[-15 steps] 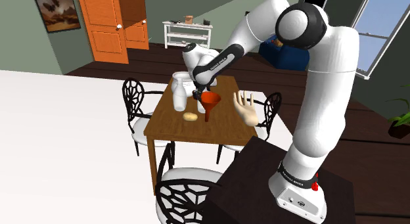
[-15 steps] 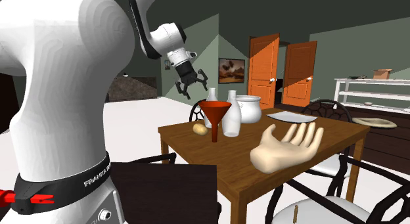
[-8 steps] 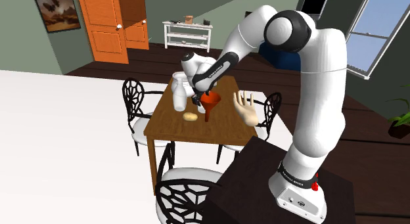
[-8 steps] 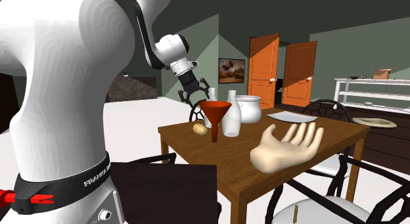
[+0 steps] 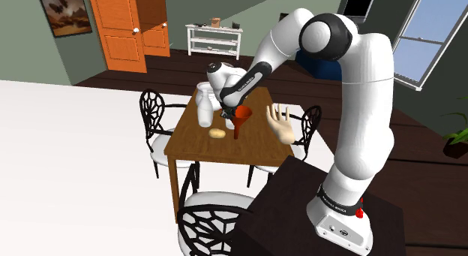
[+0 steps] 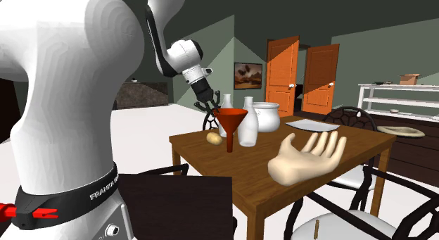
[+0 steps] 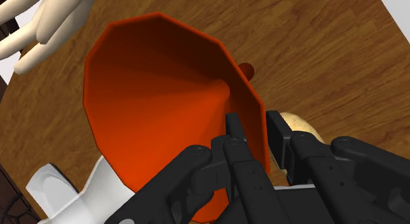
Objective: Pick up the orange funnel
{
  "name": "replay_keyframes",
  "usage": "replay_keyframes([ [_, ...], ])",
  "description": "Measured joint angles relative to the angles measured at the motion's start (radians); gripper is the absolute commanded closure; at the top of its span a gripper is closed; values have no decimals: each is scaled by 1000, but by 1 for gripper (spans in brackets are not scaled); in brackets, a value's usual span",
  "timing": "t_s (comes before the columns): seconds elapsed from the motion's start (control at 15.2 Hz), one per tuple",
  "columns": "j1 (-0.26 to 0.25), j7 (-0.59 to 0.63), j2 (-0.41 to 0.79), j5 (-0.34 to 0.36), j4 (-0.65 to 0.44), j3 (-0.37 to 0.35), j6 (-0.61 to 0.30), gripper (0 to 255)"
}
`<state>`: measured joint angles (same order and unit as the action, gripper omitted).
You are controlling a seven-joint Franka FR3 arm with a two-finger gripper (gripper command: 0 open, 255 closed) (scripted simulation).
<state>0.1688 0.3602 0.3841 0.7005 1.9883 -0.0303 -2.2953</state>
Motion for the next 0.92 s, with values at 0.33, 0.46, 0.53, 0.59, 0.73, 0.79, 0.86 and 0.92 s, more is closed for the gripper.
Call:
replay_keyframes([
  [0.33, 0, 0, 1, 0, -1, 0, 0, 255],
  [0.46, 1, -9, -9, -7, -2, -2, 11, 255],
  [0.53, 1, -15, -17, -12, -3, -4, 18, 255],
  [0.59, 2, -23, -27, -16, -3, -6, 26, 255],
  [0.73, 4, -38, -43, -27, -7, -9, 43, 255],
  [0.79, 4, -44, -53, -32, -8, -10, 52, 255],
  [0.86, 4, -51, -62, -37, -9, -12, 61, 255],
  [0.92, 5, -58, -67, -41, -12, -13, 67, 255],
])
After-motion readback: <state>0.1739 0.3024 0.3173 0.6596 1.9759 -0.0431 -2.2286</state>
